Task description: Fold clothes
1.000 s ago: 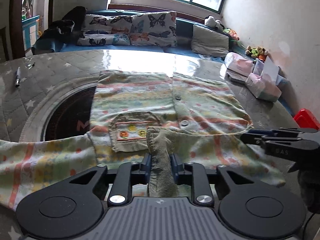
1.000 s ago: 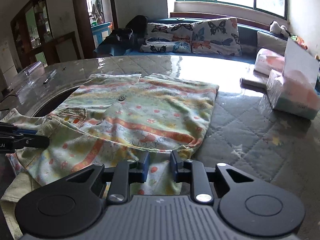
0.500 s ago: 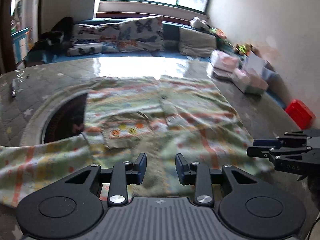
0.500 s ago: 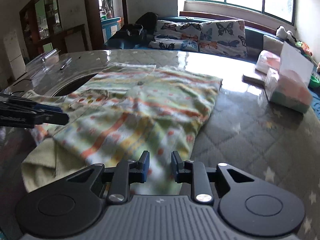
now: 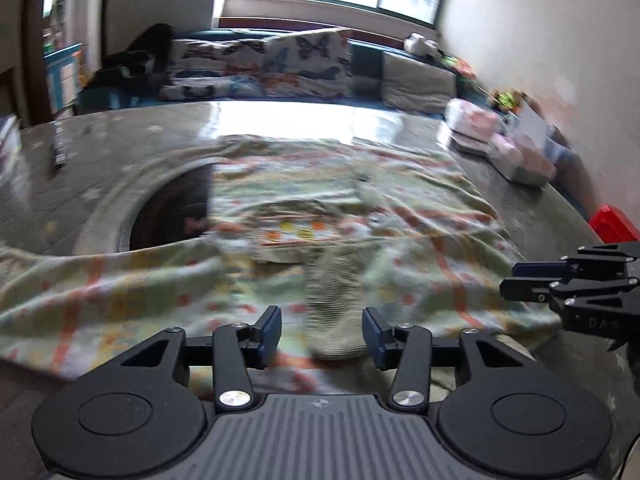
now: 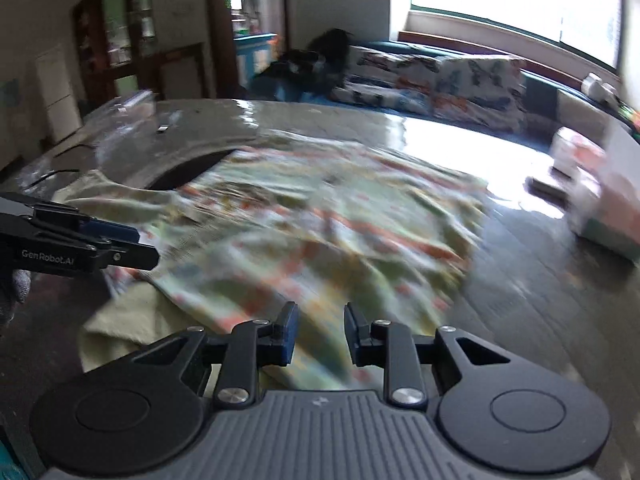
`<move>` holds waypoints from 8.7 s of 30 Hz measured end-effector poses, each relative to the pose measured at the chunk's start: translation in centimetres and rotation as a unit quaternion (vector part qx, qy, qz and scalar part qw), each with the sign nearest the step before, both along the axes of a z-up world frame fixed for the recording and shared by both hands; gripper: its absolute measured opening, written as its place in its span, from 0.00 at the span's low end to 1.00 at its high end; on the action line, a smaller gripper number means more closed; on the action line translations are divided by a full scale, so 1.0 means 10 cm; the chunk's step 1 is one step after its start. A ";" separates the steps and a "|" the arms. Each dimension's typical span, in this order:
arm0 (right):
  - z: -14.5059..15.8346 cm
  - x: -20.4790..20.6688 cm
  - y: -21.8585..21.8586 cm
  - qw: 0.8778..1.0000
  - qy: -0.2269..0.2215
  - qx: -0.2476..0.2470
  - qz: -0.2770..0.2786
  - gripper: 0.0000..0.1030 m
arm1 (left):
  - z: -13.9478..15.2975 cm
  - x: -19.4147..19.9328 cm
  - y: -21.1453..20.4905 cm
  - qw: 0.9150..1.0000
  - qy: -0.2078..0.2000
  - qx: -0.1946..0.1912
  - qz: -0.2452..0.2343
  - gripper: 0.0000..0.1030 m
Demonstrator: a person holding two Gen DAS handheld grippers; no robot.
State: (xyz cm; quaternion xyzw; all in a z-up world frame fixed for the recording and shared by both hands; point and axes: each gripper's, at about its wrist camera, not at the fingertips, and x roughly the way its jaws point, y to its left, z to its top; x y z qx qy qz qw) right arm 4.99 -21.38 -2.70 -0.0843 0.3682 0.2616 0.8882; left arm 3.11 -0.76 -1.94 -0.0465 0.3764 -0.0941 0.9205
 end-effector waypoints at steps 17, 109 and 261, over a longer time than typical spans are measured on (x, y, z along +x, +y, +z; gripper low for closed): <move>-0.01 0.10 0.48 0.998 -0.005 -0.004 0.062 0.32 | 0.02 -0.22 1.60 0.949 -0.005 0.035 0.312 0.53; -0.06 0.42 -0.13 0.999 0.001 0.017 -0.037 0.30 | -0.04 0.70 0.04 0.998 0.027 -0.041 -0.027 0.24; -0.02 1.27 -0.59 0.992 -0.033 0.050 -0.108 0.04 | 0.10 1.32 0.40 0.991 -0.026 0.107 -0.069 0.04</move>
